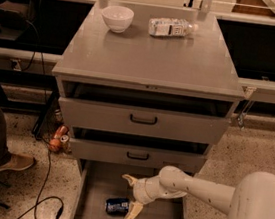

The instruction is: Pick pepsi can from bottom drawer and place on counter

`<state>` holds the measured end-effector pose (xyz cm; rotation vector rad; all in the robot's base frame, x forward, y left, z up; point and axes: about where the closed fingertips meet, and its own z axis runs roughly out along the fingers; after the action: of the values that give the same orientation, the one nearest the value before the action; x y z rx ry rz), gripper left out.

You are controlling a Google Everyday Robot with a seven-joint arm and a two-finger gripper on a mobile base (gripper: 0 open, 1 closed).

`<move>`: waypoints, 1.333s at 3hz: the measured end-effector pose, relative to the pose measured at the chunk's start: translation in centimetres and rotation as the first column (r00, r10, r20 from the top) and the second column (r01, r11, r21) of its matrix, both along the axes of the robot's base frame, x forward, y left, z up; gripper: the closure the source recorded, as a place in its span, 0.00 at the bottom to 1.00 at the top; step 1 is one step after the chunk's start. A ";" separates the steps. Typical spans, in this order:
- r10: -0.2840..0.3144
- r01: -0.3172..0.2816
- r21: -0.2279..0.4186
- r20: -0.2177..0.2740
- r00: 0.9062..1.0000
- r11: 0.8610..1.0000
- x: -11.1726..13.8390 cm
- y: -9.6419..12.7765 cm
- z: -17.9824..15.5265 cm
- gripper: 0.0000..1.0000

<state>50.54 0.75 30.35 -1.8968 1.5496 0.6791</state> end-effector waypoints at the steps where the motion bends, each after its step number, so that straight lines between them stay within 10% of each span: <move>1: 0.025 -0.026 0.029 0.041 0.999 0.999 0.9 1.2 -2.9 0.00; 4: 0.060 -0.058 -0.019 0.123 0.991 0.998 3.8 4.2 -11.5 0.00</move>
Offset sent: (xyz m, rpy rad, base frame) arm 0.0443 0.0365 -0.0833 0.0856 -0.1087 0.0352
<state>54.35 4.99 18.87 -1.9646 1.4302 0.5655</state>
